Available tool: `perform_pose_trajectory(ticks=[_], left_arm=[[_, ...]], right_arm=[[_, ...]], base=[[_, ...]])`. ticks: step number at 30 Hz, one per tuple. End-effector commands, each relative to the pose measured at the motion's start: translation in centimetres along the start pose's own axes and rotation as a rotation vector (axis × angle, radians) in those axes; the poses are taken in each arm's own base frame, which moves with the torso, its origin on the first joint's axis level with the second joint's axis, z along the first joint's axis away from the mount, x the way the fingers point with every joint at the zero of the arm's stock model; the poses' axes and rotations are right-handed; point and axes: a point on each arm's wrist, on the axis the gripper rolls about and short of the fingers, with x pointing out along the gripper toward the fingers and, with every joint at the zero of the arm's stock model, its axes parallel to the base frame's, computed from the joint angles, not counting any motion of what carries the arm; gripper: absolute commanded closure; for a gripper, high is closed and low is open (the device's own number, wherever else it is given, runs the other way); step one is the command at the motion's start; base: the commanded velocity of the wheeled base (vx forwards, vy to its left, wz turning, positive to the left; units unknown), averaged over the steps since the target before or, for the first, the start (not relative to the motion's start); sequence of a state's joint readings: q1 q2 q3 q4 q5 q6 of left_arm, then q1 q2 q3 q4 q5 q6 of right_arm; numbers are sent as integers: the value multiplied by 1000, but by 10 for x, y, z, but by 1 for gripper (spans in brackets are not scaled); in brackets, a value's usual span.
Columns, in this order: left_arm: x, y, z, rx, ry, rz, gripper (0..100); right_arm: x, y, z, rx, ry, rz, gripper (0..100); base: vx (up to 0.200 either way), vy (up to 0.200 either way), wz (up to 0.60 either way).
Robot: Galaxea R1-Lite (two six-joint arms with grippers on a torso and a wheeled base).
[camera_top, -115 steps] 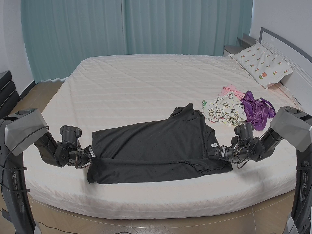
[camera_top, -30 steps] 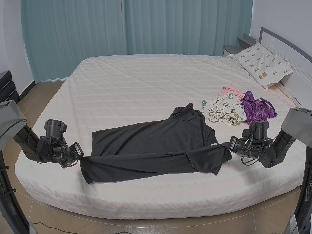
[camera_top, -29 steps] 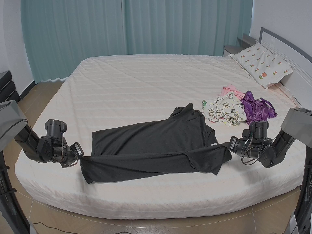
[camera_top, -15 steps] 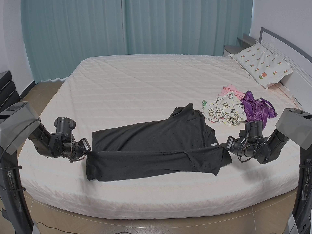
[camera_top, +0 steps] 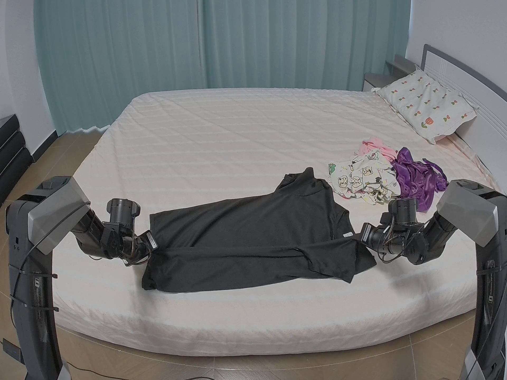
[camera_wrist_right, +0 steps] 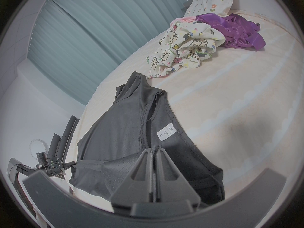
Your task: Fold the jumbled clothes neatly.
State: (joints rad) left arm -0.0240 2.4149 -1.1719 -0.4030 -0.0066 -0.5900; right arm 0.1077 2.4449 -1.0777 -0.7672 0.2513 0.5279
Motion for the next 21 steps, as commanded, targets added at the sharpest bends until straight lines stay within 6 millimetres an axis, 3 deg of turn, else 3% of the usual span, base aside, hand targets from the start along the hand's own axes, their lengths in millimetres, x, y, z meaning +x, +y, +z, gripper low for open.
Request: perform_pose_trajectory(ticks=[1,21], left_arm=[[8,3,-5,0,14,11,100],[5,8,-7,-9,35,67,100]], right_arm=[[8,0,-3,-4,5,6,100],[29,9,-1,-32,-88,-21,100]], base=[[0,0,0],[0,0,0]])
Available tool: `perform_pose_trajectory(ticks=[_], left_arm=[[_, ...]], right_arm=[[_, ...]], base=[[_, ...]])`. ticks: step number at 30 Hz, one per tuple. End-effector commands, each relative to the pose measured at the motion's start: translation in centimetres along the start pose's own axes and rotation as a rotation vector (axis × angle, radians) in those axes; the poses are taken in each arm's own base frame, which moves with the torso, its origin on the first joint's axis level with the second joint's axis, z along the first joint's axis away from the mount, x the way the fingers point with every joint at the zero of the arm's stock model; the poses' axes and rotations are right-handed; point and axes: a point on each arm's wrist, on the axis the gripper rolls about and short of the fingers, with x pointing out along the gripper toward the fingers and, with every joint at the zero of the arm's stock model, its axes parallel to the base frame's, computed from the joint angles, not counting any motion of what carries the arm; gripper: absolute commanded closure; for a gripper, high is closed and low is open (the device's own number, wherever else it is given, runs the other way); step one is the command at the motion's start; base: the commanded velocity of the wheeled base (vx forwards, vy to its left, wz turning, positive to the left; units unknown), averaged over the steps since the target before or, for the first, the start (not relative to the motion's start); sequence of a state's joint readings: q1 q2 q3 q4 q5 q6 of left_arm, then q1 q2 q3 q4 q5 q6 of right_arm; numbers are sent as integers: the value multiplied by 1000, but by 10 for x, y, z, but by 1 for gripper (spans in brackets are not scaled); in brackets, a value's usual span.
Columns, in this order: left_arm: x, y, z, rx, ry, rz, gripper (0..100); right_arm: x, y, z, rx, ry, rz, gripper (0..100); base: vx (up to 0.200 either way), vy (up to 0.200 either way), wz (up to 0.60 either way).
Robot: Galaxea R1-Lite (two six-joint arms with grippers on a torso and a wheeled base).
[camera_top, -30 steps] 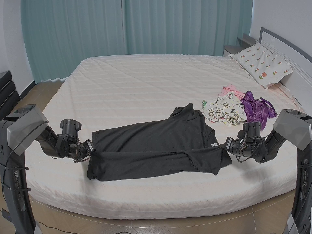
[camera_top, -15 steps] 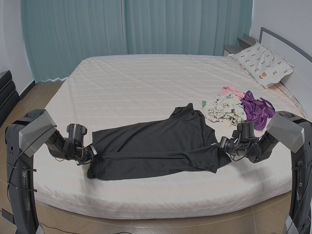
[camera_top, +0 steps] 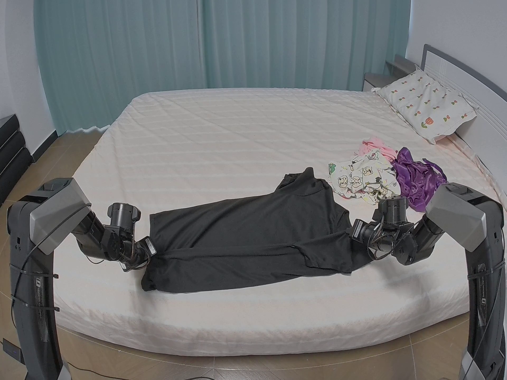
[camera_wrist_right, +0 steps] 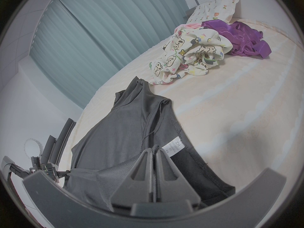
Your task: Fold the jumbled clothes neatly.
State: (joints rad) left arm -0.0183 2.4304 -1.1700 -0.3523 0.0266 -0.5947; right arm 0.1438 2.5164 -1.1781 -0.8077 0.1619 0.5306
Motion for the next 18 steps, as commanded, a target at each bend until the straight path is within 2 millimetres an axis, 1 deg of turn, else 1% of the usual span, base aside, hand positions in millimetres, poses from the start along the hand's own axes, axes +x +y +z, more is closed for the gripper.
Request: perform_pose_trajectory(ticks=[1,2,3,4,8,12,15,17,18], left_arm=[[1,0,0,0,1,2,100],[1,0,0,0,1,2,100],[2,0,-1,0,2,3,100],[2,0,-1,0,2,3,0],[2,0,-1,2,5,3,0],[0,1,-1,-2,5,3,0],[-9,1,2,-41,-4,-5,0],[-28,-1,11,-90,-27,-35,0],[-33,0,15,-104,-35,-43,0]], right_arm=[[4,-1,-2,-2,-3,-3,100],[7,-1,-6,-3,-2,-8,0],[9,-2,-6,-5,-8,-11,0],[10,-2,-7,-6,-11,-15,0],[11,-2,-10,-6,-11,-21,0],[8,-1,0,5,-52,-38,0],[-2,2,16,60,-105,-49,0],[-21,11,30,140,-130,-37,0],[-27,14,32,165,-133,-36,0]], base=[[0,0,0],[0,0,0],[0,0,0],[0,0,0],[0,0,0],[0,0,0],[0,0,0],[0,0,0],[0,0,0]])
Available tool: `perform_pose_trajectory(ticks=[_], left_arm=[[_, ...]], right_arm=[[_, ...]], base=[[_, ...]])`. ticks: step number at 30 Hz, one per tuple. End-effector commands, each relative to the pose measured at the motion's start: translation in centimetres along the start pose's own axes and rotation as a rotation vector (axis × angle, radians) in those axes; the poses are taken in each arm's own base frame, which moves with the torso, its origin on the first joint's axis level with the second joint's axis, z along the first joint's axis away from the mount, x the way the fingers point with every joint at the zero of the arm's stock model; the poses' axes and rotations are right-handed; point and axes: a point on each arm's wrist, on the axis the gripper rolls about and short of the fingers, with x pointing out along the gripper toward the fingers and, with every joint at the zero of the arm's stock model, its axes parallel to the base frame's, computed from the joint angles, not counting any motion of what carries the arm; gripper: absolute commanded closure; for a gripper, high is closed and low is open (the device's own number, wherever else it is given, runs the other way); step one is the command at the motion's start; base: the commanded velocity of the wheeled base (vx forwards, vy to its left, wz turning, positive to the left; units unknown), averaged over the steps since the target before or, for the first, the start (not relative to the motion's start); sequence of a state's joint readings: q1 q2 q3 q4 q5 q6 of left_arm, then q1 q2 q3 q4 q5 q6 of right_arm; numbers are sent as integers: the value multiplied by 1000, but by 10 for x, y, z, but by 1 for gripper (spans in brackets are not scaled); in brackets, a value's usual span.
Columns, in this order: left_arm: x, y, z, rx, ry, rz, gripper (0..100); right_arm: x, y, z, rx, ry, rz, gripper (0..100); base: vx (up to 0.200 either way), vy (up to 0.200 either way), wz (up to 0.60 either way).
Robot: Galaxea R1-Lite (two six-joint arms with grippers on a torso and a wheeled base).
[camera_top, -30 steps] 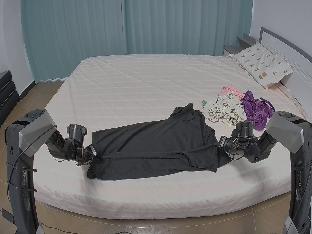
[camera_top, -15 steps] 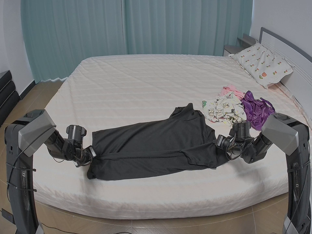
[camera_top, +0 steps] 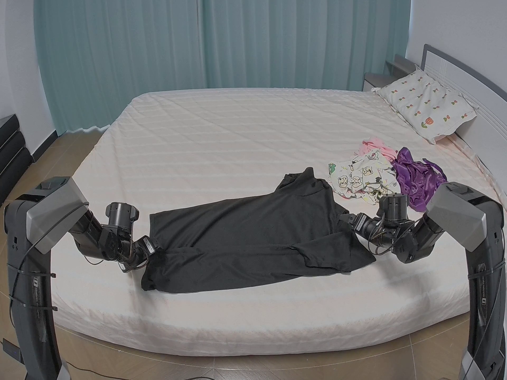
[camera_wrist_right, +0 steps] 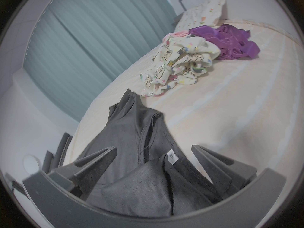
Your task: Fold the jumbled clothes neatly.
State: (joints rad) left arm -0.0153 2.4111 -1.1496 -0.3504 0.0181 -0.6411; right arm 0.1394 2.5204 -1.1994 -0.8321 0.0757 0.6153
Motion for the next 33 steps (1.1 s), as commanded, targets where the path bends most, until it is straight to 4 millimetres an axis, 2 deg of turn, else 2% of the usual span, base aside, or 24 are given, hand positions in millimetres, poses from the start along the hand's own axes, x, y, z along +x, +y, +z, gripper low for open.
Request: perform_pose_trajectory(ticks=[1,3,5,8,12,15,17,18,19,21,33], left_arm=[[-35,-1,18,-73,-47,-52,0],[-51,-1,21,-125,-46,-82,0],[-59,0,18,-171,-30,-99,0],[-80,4,13,-256,-9,-130,0],[-93,9,5,-299,44,-162,0],[-96,14,-2,-315,100,-183,0],[-95,15,-4,-314,118,-189,0],[-95,15,-4,-314,118,-189,0],[-94,16,-5,-317,126,-188,0],[-92,16,-6,-318,130,-184,0],[-83,20,-10,-328,151,-163,0]], right_arm=[[-36,16,26,118,-44,13,0],[-55,20,23,174,-36,-6,0],[-65,23,18,222,-26,-18,0],[-88,35,6,377,10,-22,0],[-101,41,-3,411,37,-20,0],[-100,40,-10,414,53,-28,0],[-98,38,-23,409,89,-46,0],[-98,38,-23,409,89,-46,0],[-96,38,-35,412,115,-54,0],[-93,38,-41,422,104,-49,0],[-98,41,-49,408,103,-18,0]], base=[[0,0,0],[0,0,0],[0,0,0],[0,0,0],[50,0,0],[200,0,0],[200,0,0],[200,0,0],[200,0,0],[200,0,0],[183,0,0]])
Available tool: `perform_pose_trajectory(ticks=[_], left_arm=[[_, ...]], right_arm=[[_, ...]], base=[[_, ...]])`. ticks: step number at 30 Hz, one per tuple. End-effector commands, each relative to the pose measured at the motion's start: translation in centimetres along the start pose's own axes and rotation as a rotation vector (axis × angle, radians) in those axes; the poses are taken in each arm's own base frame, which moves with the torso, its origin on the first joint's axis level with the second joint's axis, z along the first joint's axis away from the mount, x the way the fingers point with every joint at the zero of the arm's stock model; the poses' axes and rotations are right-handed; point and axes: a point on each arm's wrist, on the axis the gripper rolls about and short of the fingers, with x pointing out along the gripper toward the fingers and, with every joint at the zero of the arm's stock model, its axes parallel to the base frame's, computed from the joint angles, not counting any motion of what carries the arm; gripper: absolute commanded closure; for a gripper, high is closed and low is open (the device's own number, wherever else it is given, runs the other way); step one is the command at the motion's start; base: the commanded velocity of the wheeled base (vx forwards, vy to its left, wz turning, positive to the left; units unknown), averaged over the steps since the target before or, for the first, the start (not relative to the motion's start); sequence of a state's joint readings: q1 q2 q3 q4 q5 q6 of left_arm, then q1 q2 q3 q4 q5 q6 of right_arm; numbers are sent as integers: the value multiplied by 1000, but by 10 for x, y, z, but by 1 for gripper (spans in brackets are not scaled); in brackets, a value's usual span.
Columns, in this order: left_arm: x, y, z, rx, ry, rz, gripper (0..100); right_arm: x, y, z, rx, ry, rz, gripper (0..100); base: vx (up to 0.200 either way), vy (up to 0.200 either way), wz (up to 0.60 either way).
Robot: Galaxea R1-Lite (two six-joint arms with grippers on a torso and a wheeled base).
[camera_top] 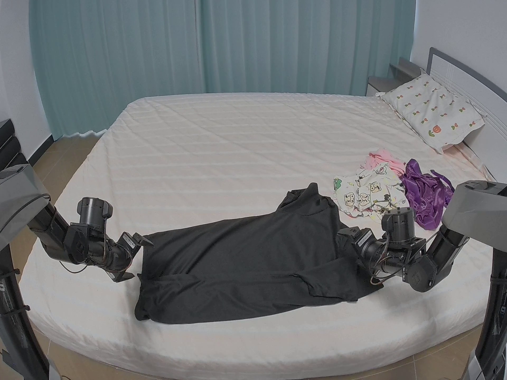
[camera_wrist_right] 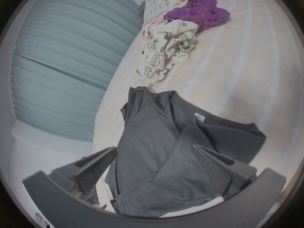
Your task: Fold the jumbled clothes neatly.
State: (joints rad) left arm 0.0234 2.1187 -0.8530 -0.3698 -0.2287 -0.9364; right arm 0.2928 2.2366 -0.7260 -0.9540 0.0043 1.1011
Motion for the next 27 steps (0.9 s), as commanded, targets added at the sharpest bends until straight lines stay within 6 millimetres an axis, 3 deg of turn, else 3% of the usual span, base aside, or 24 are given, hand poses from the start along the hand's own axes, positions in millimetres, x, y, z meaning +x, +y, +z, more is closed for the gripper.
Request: perform_pose_trajectory(ticks=[1,11,17,27], left_arm=[[3,2,1,-11,-1,5,0],[2,5,0,-49,-12,-14,0],[3,5,0,-48,-17,-23,0],[3,5,0,-53,-18,-22,0]], right_arm=[[0,-2,-3,-4,9,-8,0],[-1,-2,-4,-5,5,2,0],[-2,-3,-4,-6,5,2,0],[-2,-3,-5,-8,7,2,0]], base=[[0,0,0],[0,0,0],[200,0,0],[0,0,0]])
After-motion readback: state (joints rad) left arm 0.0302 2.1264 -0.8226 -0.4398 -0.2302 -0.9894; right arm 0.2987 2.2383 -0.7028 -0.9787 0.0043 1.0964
